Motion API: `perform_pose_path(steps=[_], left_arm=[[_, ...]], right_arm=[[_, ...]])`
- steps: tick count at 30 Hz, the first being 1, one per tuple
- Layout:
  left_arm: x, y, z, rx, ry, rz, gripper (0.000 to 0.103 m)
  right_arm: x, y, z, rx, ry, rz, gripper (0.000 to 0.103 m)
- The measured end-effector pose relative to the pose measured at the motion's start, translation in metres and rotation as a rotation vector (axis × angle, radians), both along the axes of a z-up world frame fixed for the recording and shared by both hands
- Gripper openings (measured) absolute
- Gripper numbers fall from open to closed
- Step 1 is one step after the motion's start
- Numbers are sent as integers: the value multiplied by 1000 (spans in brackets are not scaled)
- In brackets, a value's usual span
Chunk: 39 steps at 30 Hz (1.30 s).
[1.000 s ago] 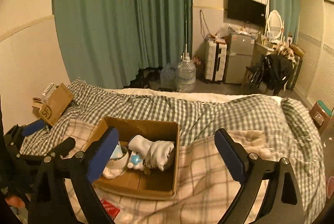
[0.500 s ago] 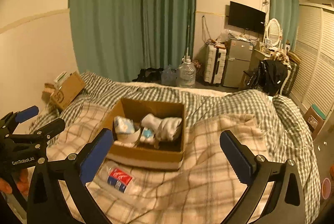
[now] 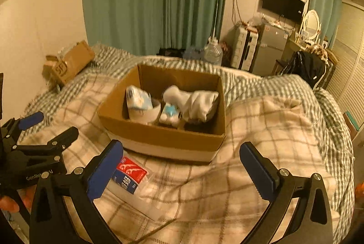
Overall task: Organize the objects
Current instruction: 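Grasp the clear red-labelled cup with the right tool and lift it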
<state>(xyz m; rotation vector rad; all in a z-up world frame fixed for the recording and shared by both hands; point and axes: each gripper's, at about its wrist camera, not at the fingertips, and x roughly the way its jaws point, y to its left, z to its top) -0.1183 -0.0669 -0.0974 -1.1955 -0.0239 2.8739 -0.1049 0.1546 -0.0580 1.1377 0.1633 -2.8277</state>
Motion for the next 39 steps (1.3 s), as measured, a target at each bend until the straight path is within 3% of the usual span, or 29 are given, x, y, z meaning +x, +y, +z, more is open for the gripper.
perform_pose_path(steps=[6,16,24,31,39], left_arm=[[-13,-11,-29,32,-124,31,103],[-18,-39,-20,33,-105,127,103],[-21,-44,-28,44,-132,130,103],[-22,-43,-32,33,-143,139,103],[-18,-43,-34,25,-157,153,103]], right_arm=[[-16,-18,-34,46,-85,19,103],[-36,-50,-57,44,-166,84,103],[-52,-82,-102,33,-284,197,102],[-65,-85,-137,18,-404,221,102],[-50,-81,-122,26,-359,239,88]])
